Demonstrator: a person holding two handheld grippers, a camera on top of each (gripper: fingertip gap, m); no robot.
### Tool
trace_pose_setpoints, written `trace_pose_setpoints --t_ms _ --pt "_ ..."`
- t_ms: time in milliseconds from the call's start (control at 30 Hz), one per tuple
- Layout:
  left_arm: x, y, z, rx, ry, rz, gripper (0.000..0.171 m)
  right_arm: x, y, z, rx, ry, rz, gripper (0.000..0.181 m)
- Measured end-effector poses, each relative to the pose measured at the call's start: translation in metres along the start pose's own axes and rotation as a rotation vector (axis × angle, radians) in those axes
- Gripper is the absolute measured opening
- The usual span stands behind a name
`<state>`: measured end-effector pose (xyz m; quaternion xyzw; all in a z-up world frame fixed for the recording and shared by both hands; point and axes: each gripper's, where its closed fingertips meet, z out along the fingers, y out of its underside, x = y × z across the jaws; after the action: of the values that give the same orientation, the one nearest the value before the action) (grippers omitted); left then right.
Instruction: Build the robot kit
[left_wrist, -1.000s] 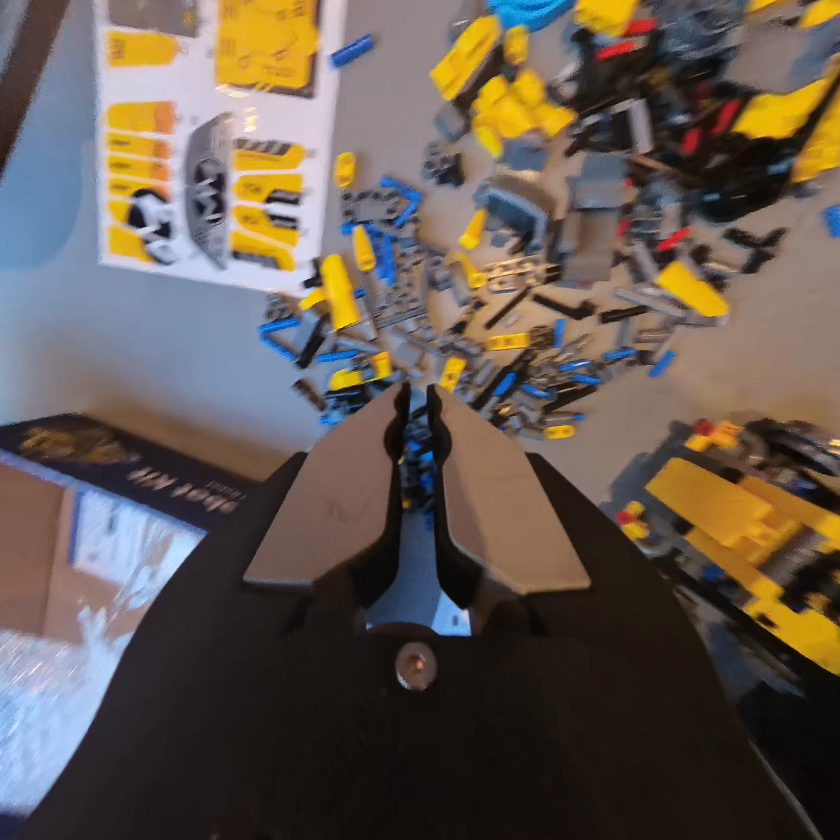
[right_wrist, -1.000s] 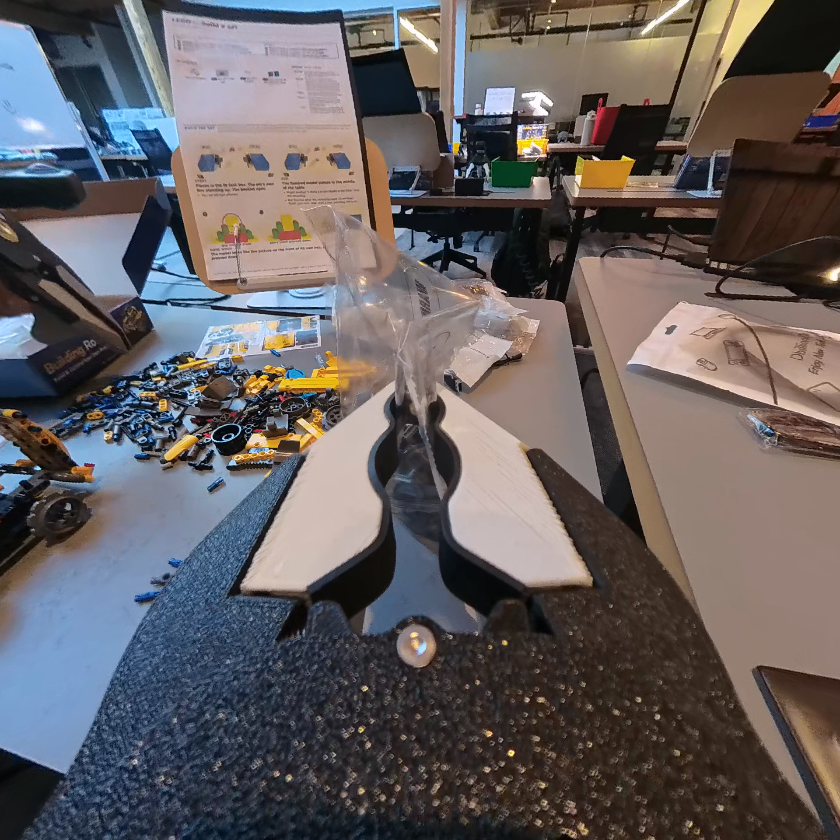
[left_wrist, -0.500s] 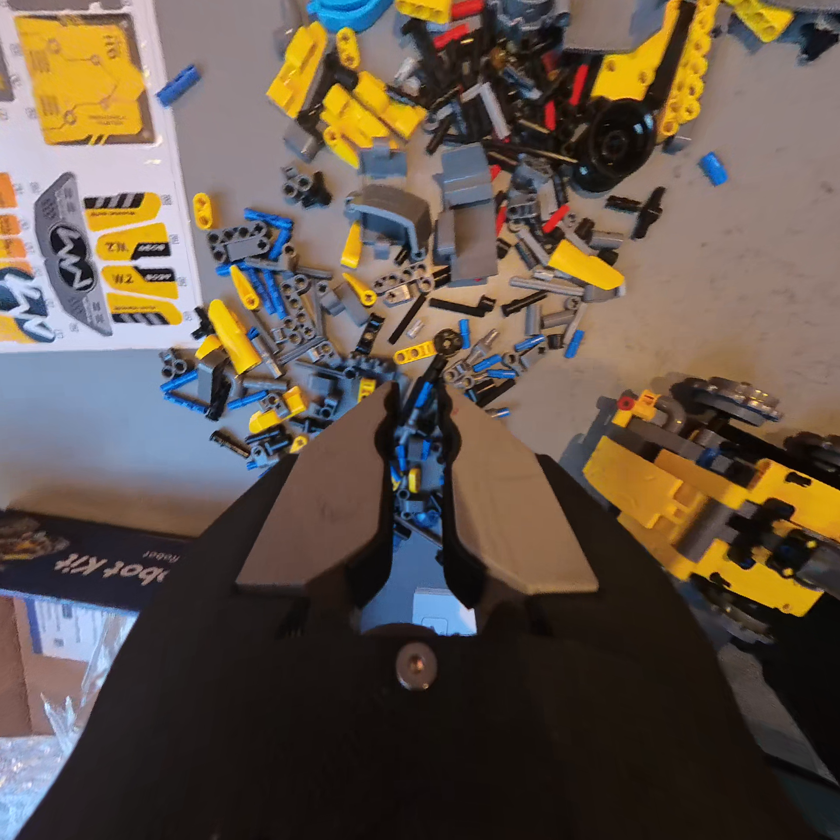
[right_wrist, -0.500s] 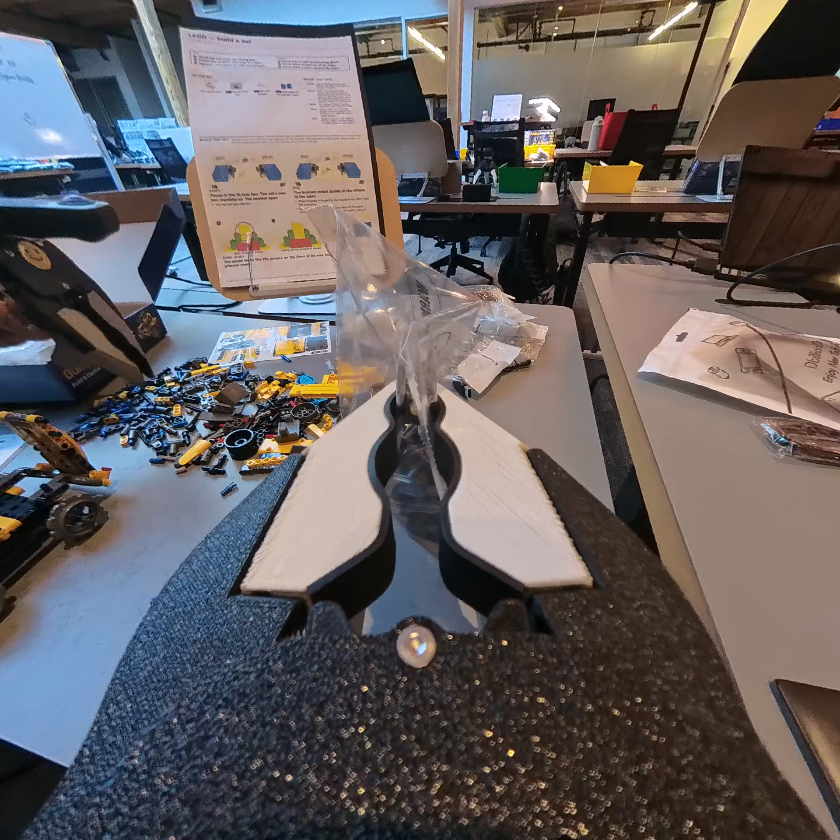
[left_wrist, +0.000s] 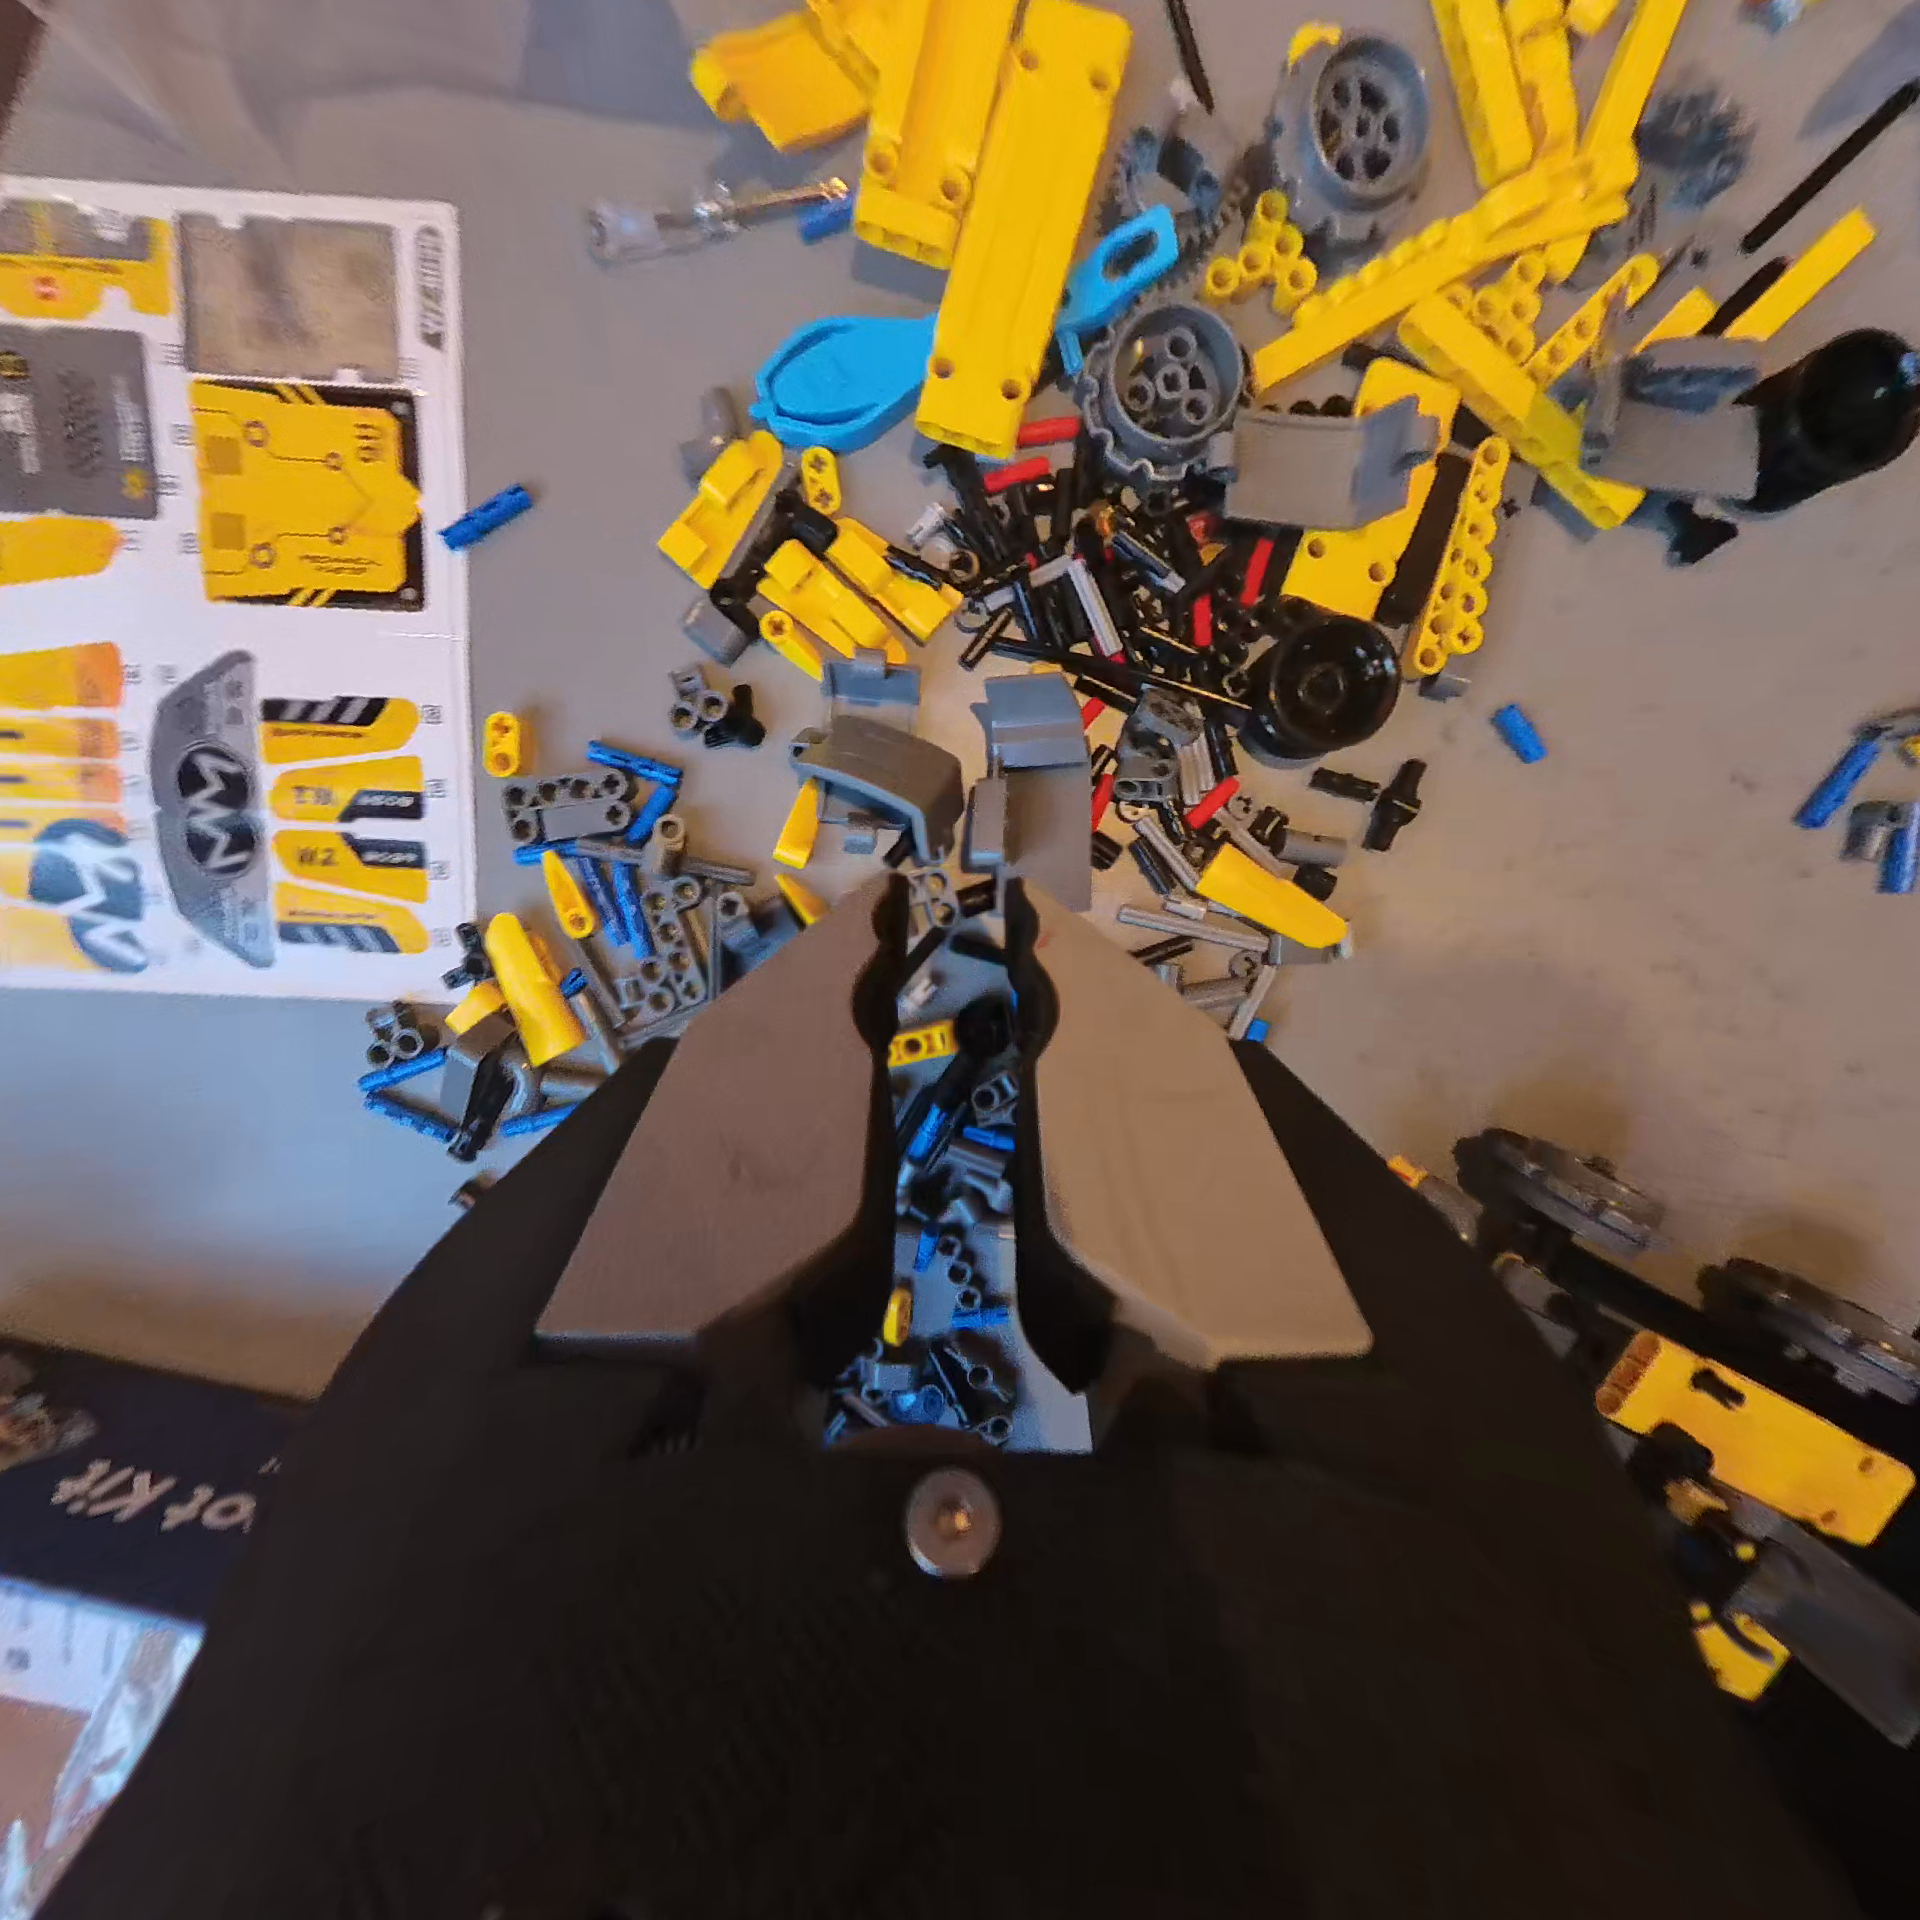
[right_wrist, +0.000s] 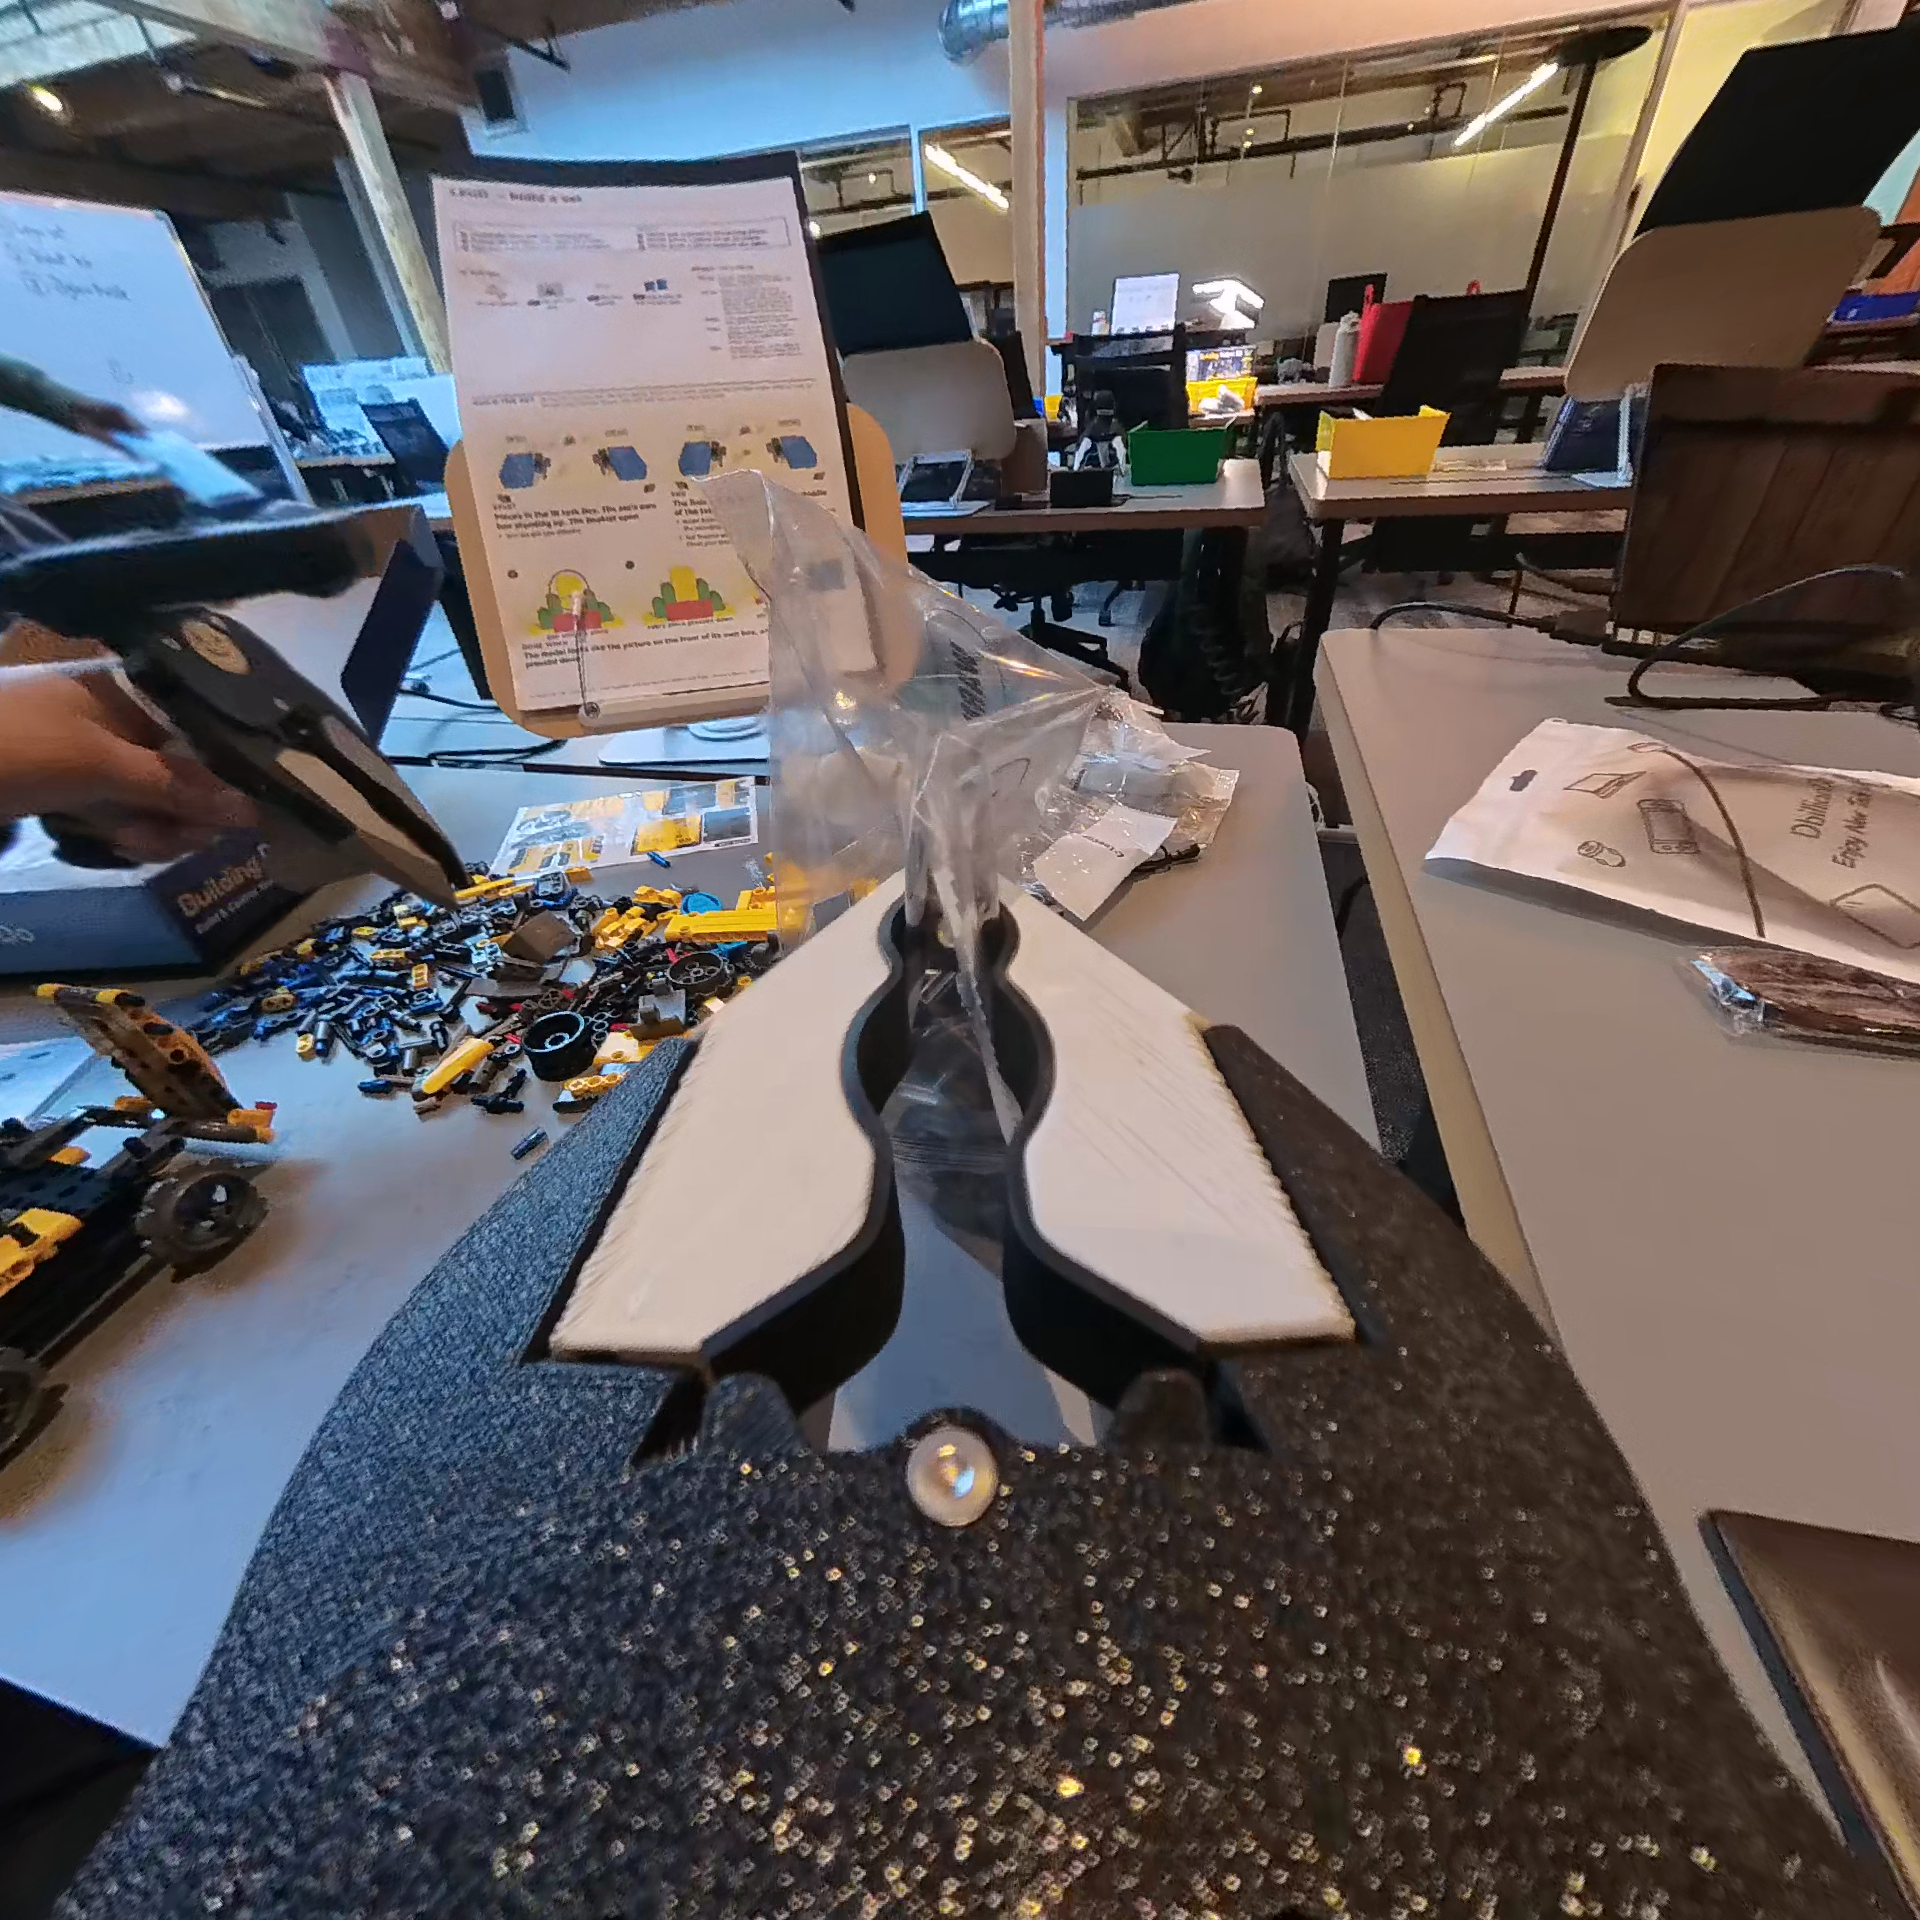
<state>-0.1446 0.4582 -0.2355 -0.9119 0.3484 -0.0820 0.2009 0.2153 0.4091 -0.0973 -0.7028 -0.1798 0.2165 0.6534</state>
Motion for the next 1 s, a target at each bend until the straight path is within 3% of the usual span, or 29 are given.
trace_pose_setpoints --t_ms 133,267,467,667,867,1000 --pt "0.009 -0.006 0.011 -0.033 0.026 0.058 0.018 -0.001 0.006 0.004 -0.017 -0.004 0.002 0.006" --pt "0.01 -0.004 0.027 -0.075 0.072 0.057 0.038 -0.002 0.008 0.007 -0.019 -0.014 0.009 0.006" --pt "-0.018 0.015 0.052 -0.168 -0.042 0.079 0.021 -0.007 0.002 0.021 -0.014 -0.038 -0.004 0.006" --pt "-0.029 0.005 0.031 -0.077 -0.024 0.013 0.021 -0.011 -0.004 0.034 -0.012 -0.053 -0.043 0.006" --pt "-0.034 -0.005 0.006 -0.003 -0.067 0.013 0.022 -0.009 0.008 0.035 -0.037 -0.057 -0.022 0.006" --pt "0.003 -0.01 0.001 0.016 0.075 0.076 0.026 -0.009 0.007 0.033 -0.027 -0.06 -0.017 0.006"
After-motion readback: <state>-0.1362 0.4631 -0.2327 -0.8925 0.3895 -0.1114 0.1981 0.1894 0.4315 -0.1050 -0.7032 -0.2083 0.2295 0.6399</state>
